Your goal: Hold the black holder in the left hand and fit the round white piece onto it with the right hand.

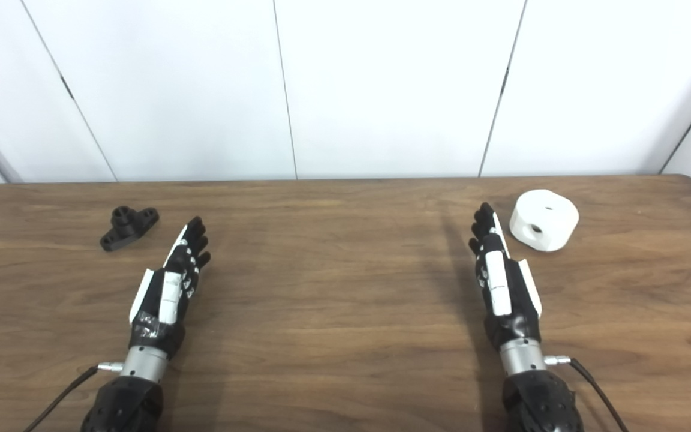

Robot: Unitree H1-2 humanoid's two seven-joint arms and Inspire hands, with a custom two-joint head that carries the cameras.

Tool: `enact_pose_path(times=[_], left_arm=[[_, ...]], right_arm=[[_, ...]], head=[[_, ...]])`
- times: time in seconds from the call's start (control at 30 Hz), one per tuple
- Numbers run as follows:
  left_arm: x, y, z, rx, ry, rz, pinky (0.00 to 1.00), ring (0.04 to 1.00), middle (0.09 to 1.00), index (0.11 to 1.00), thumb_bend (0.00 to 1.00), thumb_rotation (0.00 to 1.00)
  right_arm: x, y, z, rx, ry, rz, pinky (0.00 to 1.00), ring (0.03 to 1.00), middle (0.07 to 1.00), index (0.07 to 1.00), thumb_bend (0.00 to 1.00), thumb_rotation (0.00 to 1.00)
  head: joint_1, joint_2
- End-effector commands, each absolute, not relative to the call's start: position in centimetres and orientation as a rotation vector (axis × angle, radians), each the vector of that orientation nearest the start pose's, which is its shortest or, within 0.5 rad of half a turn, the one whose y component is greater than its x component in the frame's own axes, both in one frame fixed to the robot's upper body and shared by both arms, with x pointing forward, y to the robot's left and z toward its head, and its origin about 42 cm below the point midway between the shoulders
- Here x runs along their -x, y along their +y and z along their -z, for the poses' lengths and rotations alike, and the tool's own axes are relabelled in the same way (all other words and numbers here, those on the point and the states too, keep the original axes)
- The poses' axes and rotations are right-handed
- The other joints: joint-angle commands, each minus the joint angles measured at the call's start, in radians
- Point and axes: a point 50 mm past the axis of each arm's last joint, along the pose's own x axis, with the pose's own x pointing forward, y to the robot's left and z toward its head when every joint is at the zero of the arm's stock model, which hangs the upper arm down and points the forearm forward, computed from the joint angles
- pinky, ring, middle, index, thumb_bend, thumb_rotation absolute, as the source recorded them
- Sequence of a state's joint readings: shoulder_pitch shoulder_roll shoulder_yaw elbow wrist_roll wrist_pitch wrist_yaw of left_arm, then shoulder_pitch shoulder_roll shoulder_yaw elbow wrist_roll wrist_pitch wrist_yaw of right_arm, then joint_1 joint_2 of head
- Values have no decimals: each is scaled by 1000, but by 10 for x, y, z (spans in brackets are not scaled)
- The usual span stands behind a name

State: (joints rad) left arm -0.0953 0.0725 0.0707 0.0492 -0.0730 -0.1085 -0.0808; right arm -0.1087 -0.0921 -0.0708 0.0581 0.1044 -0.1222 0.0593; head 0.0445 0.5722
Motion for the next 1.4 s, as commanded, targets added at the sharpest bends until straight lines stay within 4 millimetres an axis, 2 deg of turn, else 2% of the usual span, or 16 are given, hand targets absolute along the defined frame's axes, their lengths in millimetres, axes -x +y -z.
enact_pose_path(times=[0.0,0.5,0.63,0.7,0.73,0.77,0.8,0.87,0.9,0.93,0.97,1.03,1.07,1.13,1.23,1.37], left_arm=[[-314,244,-116,-11,-166,28,985,1000,1000,1000,924,932],[-313,245,-118,-7,-173,27,986,1000,1000,1000,944,920],[-313,246,-120,10,-193,15,986,1000,1000,1000,961,887],[-313,247,-122,-6,-212,13,976,995,1000,1000,940,872],[-313,248,-123,-44,-222,12,972,993,1000,1000,879,866],[-312,251,-126,-111,-225,-2,946,977,995,1000,820,843],[-311,255,-131,-183,-230,-21,891,933,956,969,812,792],[-309,261,-138,-270,-241,-52,803,832,847,878,786,606],[-309,265,-141,-309,-257,-69,784,814,827,862,779,565],[-309,269,-144,-350,-269,-84,718,758,772,818,775,430],[-308,275,-147,-390,-279,-96,688,730,743,790,776,350],[-308,286,-151,-466,-289,-115,645,695,708,744,799,241],[-307,292,-153,-498,-292,-121,650,694,703,732,820,209],[-304,306,-158,-586,-309,-134,640,684,692,716,834,201],[-300,316,-162,-656,-328,-145,618,670,680,695,840,191],[-291,331,-171,-721,-365,-172,602,650,658,646,830,177]], right_arm=[[-316,-252,-114,-11,-174,-4,1000,1000,1000,1000,535,1000],[-315,-252,-114,-28,-168,-7,1000,1000,1000,1000,566,988],[-316,-252,-113,-30,-165,-2,1000,1000,1000,1000,577,976],[-316,-252,-112,-28,-164,-5,1000,1000,1000,1000,575,984],[-316,-252,-112,-30,-167,-6,1000,1000,1000,1000,568,987],[-316,-252,-113,-37,-169,-5,993,1000,1000,1000,560,983],[-315,-252,-113,-48,-172,-2,993,1000,1000,1000,554,975],[-314,-253,-114,-59,-172,2,989,1000,1000,1000,532,957],[-314,-254,-114,-55,-172,3,988,1000,1000,1000,530,955],[-314,-254,-114,-47,-172,2,988,1000,1000,1000,529,970],[-314,-254,-114,-42,-172,1,989,1000,1000,1000,520,985],[-315,-255,-113,-33,-176,-6,988,1000,1000,1000,509,997],[-315,-255,-113,-34,-177,-9,988,1000,1000,1000,512,999],[-316,-255,-114,-39,-176,-9,996,1000,1000,1000,519,993],[-316,-255,-114,-42,-170,-6,998,1000,1000,1000,532,984],[-317,-256,-115,-31,-184,-12,1000,1000,1000,1000,485,1000]], head=[[0,-1],[8,-3],[11,-16],[18,-24],[28,-28],[32,-28],[41,-30],[48,-33],[52,-35],[55,-39],[59,-40],[75,-46],[79,-48],[83,-50],[105,-57],[128,-63]])
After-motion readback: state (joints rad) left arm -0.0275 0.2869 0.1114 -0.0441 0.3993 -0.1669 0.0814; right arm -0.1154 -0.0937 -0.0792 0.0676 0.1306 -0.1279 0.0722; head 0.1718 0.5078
